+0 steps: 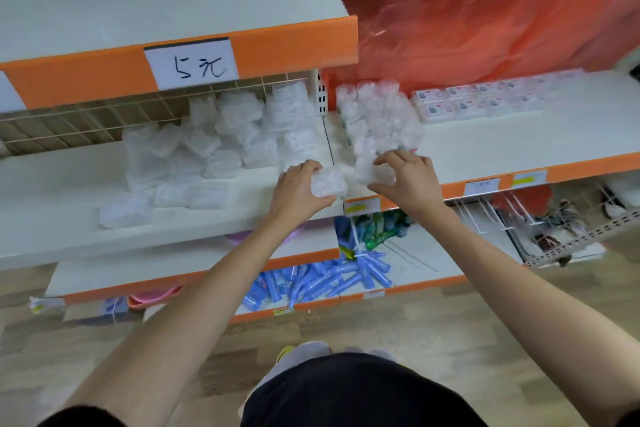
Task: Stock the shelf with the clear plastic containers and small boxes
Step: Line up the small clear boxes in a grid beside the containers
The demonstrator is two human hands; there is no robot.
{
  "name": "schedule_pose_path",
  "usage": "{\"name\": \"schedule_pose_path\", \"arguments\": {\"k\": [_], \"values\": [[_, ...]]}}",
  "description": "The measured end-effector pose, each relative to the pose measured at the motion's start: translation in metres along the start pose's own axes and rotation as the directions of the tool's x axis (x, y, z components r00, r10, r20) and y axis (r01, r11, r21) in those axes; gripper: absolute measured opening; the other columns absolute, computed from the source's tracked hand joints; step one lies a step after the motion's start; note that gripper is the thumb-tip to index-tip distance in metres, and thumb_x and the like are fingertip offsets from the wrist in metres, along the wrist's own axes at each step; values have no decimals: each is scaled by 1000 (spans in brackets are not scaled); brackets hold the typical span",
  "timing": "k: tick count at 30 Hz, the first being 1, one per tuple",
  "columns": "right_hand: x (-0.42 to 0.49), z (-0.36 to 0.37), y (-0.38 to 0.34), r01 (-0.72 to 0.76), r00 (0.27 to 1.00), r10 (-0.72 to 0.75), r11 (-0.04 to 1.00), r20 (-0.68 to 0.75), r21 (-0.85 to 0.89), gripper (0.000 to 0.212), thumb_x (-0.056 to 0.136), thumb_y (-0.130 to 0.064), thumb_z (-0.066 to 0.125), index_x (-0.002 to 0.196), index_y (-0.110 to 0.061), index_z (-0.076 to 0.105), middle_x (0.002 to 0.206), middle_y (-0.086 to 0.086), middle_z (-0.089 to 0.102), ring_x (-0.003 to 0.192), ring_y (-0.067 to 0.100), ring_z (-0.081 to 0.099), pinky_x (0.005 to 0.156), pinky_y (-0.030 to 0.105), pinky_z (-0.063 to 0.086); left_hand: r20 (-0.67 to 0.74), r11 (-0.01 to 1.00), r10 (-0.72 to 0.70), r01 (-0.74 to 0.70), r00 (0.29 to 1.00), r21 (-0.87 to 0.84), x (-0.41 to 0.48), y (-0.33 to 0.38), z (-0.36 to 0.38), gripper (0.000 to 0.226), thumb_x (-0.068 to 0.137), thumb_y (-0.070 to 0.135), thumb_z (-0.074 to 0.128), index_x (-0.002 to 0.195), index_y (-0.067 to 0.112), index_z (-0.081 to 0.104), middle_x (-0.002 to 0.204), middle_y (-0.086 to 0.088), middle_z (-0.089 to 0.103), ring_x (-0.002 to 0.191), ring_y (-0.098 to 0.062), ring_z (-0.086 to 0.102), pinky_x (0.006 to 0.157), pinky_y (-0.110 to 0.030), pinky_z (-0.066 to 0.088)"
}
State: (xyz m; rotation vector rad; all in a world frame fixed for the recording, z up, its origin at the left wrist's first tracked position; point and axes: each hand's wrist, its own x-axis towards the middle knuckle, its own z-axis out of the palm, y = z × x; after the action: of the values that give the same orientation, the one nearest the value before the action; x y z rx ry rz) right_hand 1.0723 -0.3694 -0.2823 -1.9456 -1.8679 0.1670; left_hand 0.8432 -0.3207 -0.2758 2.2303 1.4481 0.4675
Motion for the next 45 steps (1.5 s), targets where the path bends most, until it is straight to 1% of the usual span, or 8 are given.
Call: {"name": "schedule_pose_path", "arguments": {"k": [4, 11, 17, 22, 29, 37, 41, 45], "values": [[-12, -26, 53, -2, 1000, 2, 1000, -16, -1, 45, 78, -36, 79, 117, -19, 65, 124, 2, 62, 116, 28, 54, 93, 37, 31, -5, 1000, 7, -7, 1000, -12, 10, 45, 34, 65, 74, 42, 80, 126, 14, 54, 125, -3, 59, 115, -25, 51, 96, -33, 34], [-34, -64, 138, -86, 995, 87, 996, -57, 31, 43, 76, -32, 81, 113, -16, 66, 120, 5, 62, 112, 31, 55, 89, 41, 36, 8, 997, 67, -67, 998, -31, 33, 124, 89, 67, 73, 42, 80, 128, 14, 53, 123, -6, 59, 114, -28, 51, 93, -35, 37], [-35, -84, 205, -193, 978, 197, 980, -74, 56, 44, 74, -26, 81, 115, -15, 66, 122, 7, 61, 114, 32, 54, 91, 42, 38, 50, 990, 141, -140, 989, -14, 77, 177, 132, 61, 71, 40, 80, 122, 15, 56, 116, -2, 59, 108, -24, 50, 85, -26, 29], [-26, -97, 261, -245, 964, 250, 967, -94, 69, 44, 72, -26, 80, 113, -14, 67, 119, 6, 62, 110, 32, 55, 91, 43, 42, 108, 980, 198, -198, 974, -11, 128, 218, 174, 61, 69, 38, 80, 120, 16, 56, 118, -1, 60, 109, -25, 50, 89, -32, 32], [5, -131, 347, -291, 956, 292, 956, -29, 24, 46, 74, -28, 80, 117, -16, 65, 122, 5, 59, 112, 28, 52, 90, 38, 42, 154, 978, 205, -200, 967, -51, 192, 266, 229, 62, 68, 40, 81, 120, 17, 56, 116, -2, 63, 107, -28, 51, 89, -36, 36], [48, -145, 412, -262, 964, 264, 964, -30, 49, 46, 76, -31, 79, 116, -14, 64, 120, 6, 60, 108, 29, 54, 90, 38, 43, 211, 984, 178, -175, 961, -36, 244, 291, 266, 63, 72, 41, 79, 125, 19, 54, 123, -2, 62, 112, -26, 55, 92, -34, 33], [65, -143, 437, -212, 977, 212, 974, 9, 81, 45, 76, -33, 80, 114, -14, 65, 117, 7, 62, 103, 30, 57, 88, 39, 44, 229, 988, 146, -153, 962, 12, 254, 297, 278, 65, 73, 39, 77, 129, 19, 51, 127, -1, 60, 115, -25, 53, 93, -35, 32], [85, -140, 456, -155, 987, 148, 979, 66, 133, 46, 76, -38, 81, 114, -15, 66, 117, 4, 62, 98, 29, 61, 80, 37, 48, 214, 991, 114, -126, 970, 41, 255, 303, 289, 63, 74, 39, 75, 129, 18, 52, 123, -1, 61, 112, -26, 53, 93, -35, 33]]}}
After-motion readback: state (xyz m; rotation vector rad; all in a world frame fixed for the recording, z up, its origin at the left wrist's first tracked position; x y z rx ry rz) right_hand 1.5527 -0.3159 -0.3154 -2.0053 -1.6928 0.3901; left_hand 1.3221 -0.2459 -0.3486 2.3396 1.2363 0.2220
